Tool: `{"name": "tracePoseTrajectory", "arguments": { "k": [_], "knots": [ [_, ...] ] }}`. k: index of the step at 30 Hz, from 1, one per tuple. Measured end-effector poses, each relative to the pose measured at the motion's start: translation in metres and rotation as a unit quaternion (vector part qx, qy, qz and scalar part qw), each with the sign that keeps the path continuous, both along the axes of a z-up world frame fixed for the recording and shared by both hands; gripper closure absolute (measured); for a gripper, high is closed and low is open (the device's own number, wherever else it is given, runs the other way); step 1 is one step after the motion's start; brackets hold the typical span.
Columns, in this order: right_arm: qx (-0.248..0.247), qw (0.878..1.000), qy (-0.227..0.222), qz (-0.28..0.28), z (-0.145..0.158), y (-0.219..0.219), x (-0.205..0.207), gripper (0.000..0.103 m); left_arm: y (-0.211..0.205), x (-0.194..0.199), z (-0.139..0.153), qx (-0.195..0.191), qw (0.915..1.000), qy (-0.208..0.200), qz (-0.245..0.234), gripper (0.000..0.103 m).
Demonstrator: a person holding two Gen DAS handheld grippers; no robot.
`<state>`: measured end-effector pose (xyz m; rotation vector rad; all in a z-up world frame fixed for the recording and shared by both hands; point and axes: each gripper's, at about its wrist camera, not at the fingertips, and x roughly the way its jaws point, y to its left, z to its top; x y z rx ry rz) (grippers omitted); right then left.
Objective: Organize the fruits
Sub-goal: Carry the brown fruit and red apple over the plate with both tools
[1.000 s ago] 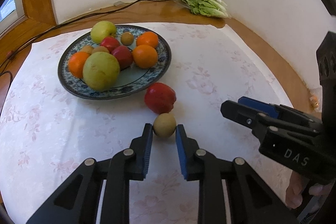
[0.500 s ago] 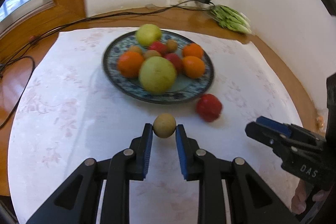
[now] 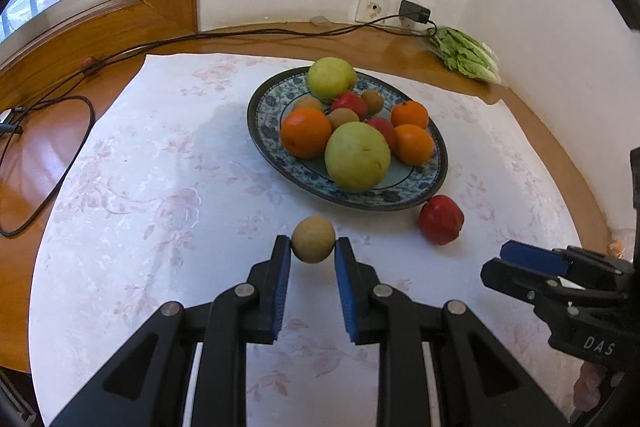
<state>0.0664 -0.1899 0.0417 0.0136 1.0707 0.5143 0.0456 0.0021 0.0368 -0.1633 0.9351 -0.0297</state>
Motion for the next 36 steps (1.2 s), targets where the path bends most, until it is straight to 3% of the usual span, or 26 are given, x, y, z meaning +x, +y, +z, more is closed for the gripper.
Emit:
{"name": "tracePoseTrajectory", "arguments": {
  "k": [4, 15, 24, 26, 36],
  "knots": [
    [-0.026, 1.0, -0.009, 0.013, -0.001, 0.013, 0.003, 0.062, 0.002, 0.0, 0.001, -0.005, 1.0, -0.002, 0.0, 0.079],
    [-0.033, 0.999, -0.014, 0.003, -0.015, 0.031, 0.023, 0.062, 0.012, -0.002, 0.004, -0.012, 0.9998, -0.005, 0.012, 0.079],
    [0.0, 1.0, -0.025, -0.006, -0.019, 0.031, 0.029, 0.063, 0.012, -0.001, 0.005, -0.016, 0.9998, -0.004, 0.01, 0.079],
    [0.012, 1.0, -0.023, -0.003, -0.019, 0.03, 0.029, 0.07, 0.013, -0.001, 0.006, -0.016, 0.9998, -0.003, 0.011, 0.079],
    [0.032, 0.999, -0.037, -0.005, -0.006, 0.021, 0.023, 0.07, 0.009, 0.005, 0.018, -0.013, 0.9998, -0.013, 0.003, 0.079]
  ]
}}
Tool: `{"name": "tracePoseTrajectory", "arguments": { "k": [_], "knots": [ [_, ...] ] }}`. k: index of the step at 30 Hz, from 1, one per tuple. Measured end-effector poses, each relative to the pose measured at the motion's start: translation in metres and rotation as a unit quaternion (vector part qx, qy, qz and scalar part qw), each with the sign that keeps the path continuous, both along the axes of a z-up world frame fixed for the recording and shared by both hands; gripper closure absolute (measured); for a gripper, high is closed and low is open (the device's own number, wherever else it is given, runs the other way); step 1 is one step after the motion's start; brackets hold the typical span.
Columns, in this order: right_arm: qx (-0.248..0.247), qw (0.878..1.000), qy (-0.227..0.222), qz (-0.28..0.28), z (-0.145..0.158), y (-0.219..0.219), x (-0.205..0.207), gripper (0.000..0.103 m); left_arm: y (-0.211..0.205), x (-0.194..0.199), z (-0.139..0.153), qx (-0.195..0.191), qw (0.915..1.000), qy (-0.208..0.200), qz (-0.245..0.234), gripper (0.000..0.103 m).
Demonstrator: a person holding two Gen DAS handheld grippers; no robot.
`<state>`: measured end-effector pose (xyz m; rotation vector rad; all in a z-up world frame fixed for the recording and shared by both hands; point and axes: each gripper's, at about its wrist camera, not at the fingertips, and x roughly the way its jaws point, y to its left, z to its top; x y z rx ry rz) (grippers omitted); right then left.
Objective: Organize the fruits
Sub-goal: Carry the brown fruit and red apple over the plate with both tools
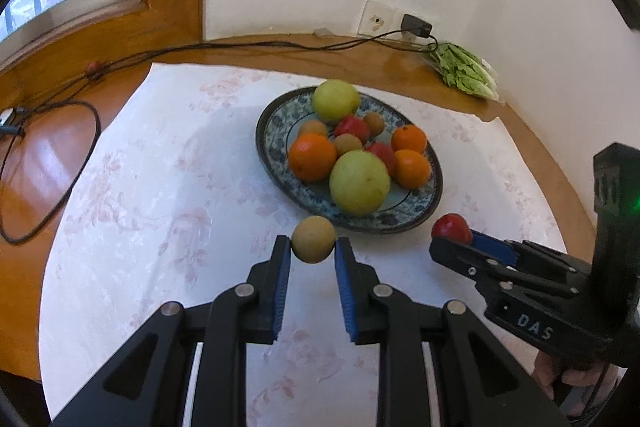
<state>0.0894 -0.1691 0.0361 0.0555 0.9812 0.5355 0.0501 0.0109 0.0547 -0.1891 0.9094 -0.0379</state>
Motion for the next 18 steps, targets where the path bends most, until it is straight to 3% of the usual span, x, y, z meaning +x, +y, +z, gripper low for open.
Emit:
{"name": "tracePoseTrajectory", "arguments": {
  "k": [10, 18],
  "knots": [
    [-0.005, 1.0, -0.03, 0.006, 0.017, 0.007, 0.009, 0.07, -0.012, 0.028, 0.002, 0.036, 0.9991, -0.002, -0.023, 0.079],
    [-0.005, 0.999, -0.037, 0.015, 0.01, 0.019, 0.017, 0.07, -0.007, 0.037, -0.005, 0.027, 0.9992, -0.008, -0.028, 0.079]
  ]
}}
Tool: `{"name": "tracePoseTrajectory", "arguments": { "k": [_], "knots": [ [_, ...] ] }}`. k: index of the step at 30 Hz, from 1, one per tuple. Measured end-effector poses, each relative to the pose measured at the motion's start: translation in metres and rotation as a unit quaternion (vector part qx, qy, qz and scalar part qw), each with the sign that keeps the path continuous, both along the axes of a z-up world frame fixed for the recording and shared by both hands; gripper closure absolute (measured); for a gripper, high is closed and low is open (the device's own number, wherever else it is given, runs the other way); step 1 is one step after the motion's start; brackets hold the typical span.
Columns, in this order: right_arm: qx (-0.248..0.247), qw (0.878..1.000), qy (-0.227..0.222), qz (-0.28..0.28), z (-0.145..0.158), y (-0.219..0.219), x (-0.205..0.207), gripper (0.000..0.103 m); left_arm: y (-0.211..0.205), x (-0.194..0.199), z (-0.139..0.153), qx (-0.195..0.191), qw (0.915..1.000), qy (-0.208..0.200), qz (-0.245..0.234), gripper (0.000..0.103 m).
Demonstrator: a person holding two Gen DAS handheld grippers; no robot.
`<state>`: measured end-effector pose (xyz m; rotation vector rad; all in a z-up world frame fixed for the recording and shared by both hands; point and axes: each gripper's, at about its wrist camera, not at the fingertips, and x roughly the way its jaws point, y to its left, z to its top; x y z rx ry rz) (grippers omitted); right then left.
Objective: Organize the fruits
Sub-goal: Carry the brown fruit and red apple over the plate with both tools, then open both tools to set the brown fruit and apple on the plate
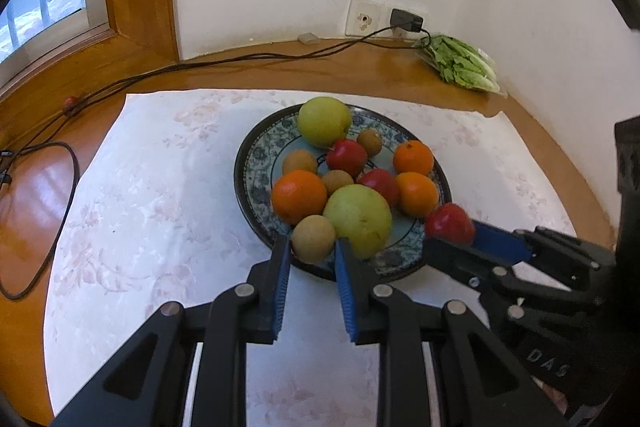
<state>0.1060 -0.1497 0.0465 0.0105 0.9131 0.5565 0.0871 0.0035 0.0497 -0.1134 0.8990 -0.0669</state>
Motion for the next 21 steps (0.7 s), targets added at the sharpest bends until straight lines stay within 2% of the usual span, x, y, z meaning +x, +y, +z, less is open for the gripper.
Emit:
{"name": "tracePoseTrajectory", "arguments": {
  "k": [21],
  "knots": [
    [-0.003, 1.0, -0.008, 0.0, -0.013, 0.009, 0.01, 0.07, 0.012, 0.013, -0.008, 0.004, 0.9999, -0.012, 0.007, 0.079]
  ]
}}
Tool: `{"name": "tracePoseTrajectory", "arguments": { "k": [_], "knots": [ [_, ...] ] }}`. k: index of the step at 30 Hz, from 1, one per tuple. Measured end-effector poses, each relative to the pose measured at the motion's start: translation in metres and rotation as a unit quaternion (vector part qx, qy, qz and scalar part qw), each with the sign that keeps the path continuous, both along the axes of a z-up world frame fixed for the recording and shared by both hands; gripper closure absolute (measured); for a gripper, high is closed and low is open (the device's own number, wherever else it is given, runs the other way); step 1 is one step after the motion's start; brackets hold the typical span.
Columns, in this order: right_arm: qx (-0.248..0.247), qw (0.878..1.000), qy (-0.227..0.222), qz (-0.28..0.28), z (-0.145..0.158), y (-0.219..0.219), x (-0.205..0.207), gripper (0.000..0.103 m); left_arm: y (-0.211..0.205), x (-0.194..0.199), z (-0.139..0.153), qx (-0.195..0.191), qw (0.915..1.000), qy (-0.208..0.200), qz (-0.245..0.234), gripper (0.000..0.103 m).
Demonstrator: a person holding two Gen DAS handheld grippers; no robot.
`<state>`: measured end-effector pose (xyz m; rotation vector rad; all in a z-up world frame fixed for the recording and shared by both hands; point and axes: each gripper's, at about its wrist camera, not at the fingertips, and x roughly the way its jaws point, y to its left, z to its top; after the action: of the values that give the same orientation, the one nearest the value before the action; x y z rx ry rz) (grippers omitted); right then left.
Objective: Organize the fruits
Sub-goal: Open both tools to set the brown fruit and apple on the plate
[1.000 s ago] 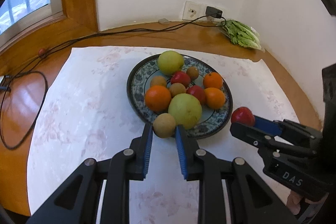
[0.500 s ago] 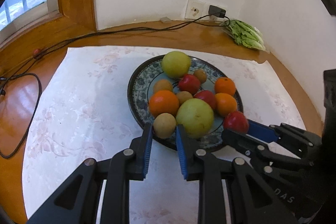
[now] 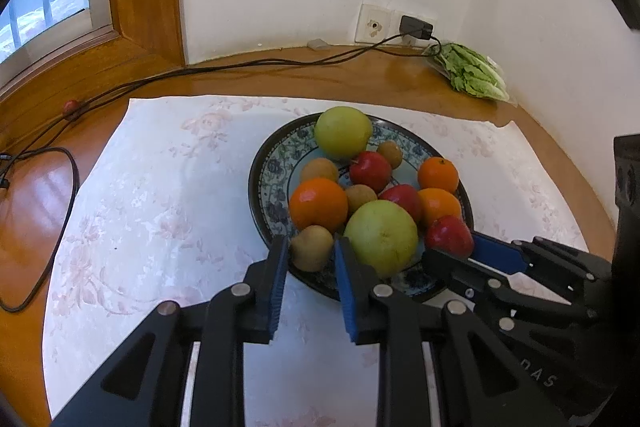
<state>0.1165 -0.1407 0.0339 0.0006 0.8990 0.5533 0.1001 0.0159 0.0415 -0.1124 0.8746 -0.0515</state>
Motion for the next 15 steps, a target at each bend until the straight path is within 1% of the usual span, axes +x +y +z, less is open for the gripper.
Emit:
{"name": "tracePoseTrajectory", "arguments": {
  "k": [2, 4, 7, 10, 15],
  "knots": [
    [0.004, 1.0, 0.003, 0.002, 0.0, 0.0, 0.001, 0.07, 0.001, 0.0, 0.0, 0.0, 1.0, 0.0, -0.001, 0.079],
    [0.009, 1.0, 0.003, 0.002, 0.0, -0.001, 0.0, 0.068, 0.001, 0.0, 0.0, 0.001, 1.0, 0.001, 0.002, 0.074],
    [0.012, 1.0, -0.001, 0.001, 0.002, -0.002, -0.001, 0.06, 0.004, 0.001, -0.001, 0.004, 0.9999, 0.005, 0.011, 0.065],
    [0.014, 1.0, -0.002, -0.001, 0.004, -0.003, -0.003, 0.059, 0.006, 0.001, -0.001, 0.0, 0.9998, 0.01, 0.016, 0.059],
    [0.026, 1.0, -0.003, -0.009, 0.012, -0.011, -0.008, 0.058, 0.004, -0.006, 0.003, 0.005, 0.9998, 0.01, 0.019, 0.041]
  ]
}}
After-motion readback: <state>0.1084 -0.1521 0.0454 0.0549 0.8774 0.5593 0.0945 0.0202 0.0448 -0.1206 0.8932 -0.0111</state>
